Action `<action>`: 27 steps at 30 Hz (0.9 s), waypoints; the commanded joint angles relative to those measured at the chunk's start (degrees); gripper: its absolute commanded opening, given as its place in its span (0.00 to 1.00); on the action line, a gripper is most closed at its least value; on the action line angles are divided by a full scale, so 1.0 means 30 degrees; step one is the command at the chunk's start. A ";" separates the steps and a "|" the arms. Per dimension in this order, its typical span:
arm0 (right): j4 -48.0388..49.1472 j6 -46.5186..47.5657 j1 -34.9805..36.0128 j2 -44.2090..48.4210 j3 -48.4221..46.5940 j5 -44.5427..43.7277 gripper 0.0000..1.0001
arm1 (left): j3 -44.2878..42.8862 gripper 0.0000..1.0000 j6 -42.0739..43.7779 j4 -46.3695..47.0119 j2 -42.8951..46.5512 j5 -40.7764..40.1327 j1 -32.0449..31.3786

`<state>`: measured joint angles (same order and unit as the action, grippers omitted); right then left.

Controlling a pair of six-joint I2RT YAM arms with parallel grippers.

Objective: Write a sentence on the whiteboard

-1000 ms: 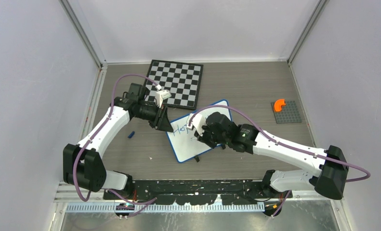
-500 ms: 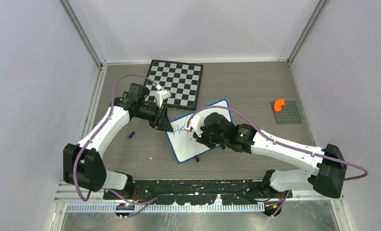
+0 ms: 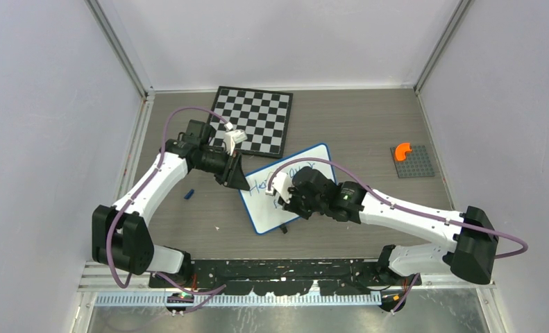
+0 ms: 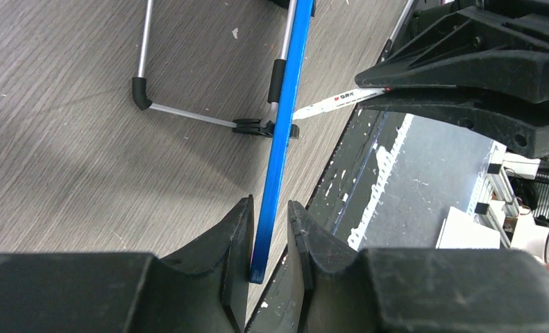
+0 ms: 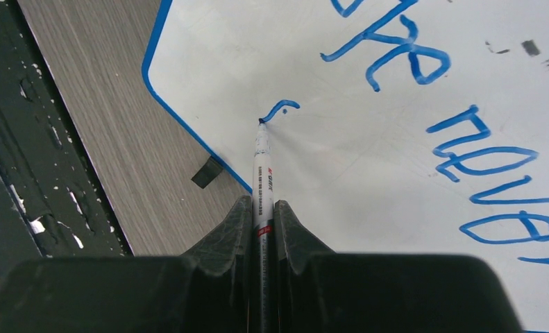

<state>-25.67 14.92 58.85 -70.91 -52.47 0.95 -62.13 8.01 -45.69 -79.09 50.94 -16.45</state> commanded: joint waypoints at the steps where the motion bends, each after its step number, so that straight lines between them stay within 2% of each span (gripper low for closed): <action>1: 0.0401 0.0296 0.0286 -0.0531 0.0015 -0.0581 0.00 | -0.0392 0.26 0.0177 0.0275 -0.0049 0.0379 -0.0084; 8: 0.0138 0.0222 0.0823 -0.1208 -0.1073 0.0536 0.00 | -0.0370 0.26 0.0172 0.0266 0.0045 0.0263 -0.0084; 16: 0.0041 -0.0135 0.0814 -0.0216 -0.1964 0.0741 0.00 | -0.0390 0.25 0.0202 0.0158 0.0164 0.0273 -0.0084; 27: 0.0235 0.0602 0.0812 -0.0667 -0.1313 -0.1472 0.00 | -0.0422 0.26 0.0172 0.0092 0.0157 0.0191 -0.0084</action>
<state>-26.83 15.20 61.28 -73.58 -56.47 0.10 -62.13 8.01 -45.74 -79.26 50.94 -16.45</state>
